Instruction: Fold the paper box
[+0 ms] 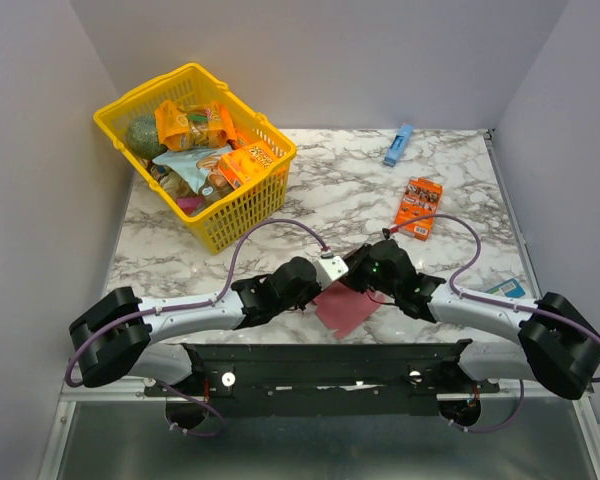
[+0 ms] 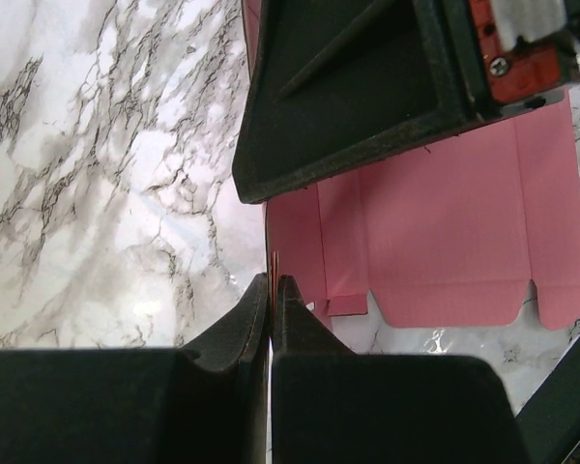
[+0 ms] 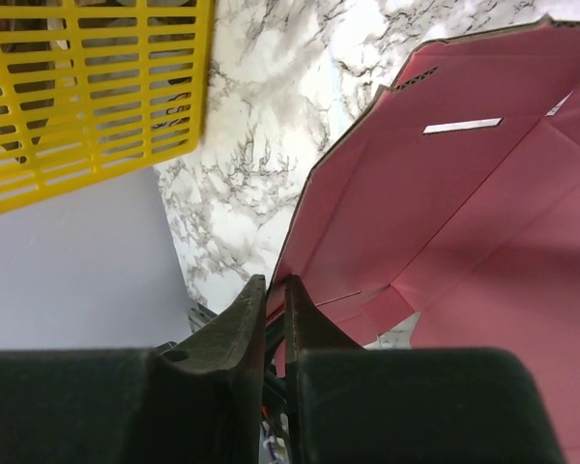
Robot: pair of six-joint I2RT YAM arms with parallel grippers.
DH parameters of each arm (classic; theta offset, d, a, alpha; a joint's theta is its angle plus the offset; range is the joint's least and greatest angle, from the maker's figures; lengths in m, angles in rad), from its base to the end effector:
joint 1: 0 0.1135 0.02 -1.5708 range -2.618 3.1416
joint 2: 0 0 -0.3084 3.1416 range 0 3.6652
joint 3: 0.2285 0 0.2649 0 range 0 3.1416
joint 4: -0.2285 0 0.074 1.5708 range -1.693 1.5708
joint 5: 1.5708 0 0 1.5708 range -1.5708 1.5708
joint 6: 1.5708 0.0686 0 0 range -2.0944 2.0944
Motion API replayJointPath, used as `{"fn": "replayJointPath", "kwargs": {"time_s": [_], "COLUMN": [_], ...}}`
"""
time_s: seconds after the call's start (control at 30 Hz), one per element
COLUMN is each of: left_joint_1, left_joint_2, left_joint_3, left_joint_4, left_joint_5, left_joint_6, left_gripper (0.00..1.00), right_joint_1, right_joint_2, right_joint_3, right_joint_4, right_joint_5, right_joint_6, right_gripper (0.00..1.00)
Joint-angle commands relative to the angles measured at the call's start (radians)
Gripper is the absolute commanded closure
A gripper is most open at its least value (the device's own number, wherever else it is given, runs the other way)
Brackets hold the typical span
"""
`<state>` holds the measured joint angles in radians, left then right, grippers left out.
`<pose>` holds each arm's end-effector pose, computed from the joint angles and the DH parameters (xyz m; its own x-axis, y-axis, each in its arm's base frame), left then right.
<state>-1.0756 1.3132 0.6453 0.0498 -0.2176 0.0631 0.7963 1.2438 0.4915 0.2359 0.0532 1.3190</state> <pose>0.1537 -0.2535 0.2173 -0.2259 0.5479 -0.8055 0.7913 0.5854 0.1762 0.1944 0.1935 0.2027 -0.7460 0.6204 -0.2421 0.1647 0.5240 0.8356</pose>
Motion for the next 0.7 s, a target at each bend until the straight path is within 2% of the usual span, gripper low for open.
{"fn": "replayJointPath", "kwargs": {"time_s": [0.0, 0.03, 0.07, 0.13, 0.27, 0.47, 0.67], "left_joint_1": [-0.004, -0.004, -0.003, -0.004, -0.003, -0.004, 0.02], "left_joint_2": [0.003, -0.002, -0.005, -0.014, -0.035, -0.091, -0.224], "left_joint_3": [-0.002, -0.003, -0.004, -0.009, -0.019, -0.029, -0.055], "left_joint_4": [0.01, 0.015, 0.016, 0.022, 0.042, 0.064, 0.081], "left_joint_5": [0.007, 0.007, 0.009, 0.014, 0.038, 0.066, 0.148], "left_joint_6": [-0.005, -0.006, -0.006, -0.011, -0.016, -0.042, -0.1], "left_gripper": [0.89, 0.83, 0.68, 0.51, 0.28, 0.11, 0.05], "right_joint_1": [-0.008, -0.006, -0.008, -0.006, -0.008, -0.008, -0.008], "right_joint_2": [0.031, 0.034, 0.037, 0.042, 0.043, 0.036, -0.006], "right_joint_3": [-0.019, -0.019, -0.022, -0.027, -0.036, -0.06, -0.106], "right_joint_4": [0.019, 0.023, 0.025, 0.028, 0.034, 0.037, 0.04], "right_joint_5": [-0.015, -0.018, -0.019, -0.021, -0.024, -0.027, -0.015], "right_joint_6": [0.014, 0.016, 0.02, 0.026, 0.037, 0.054, 0.062], "right_gripper": [0.83, 0.83, 0.83, 0.86, 0.87, 0.89, 0.92]}}
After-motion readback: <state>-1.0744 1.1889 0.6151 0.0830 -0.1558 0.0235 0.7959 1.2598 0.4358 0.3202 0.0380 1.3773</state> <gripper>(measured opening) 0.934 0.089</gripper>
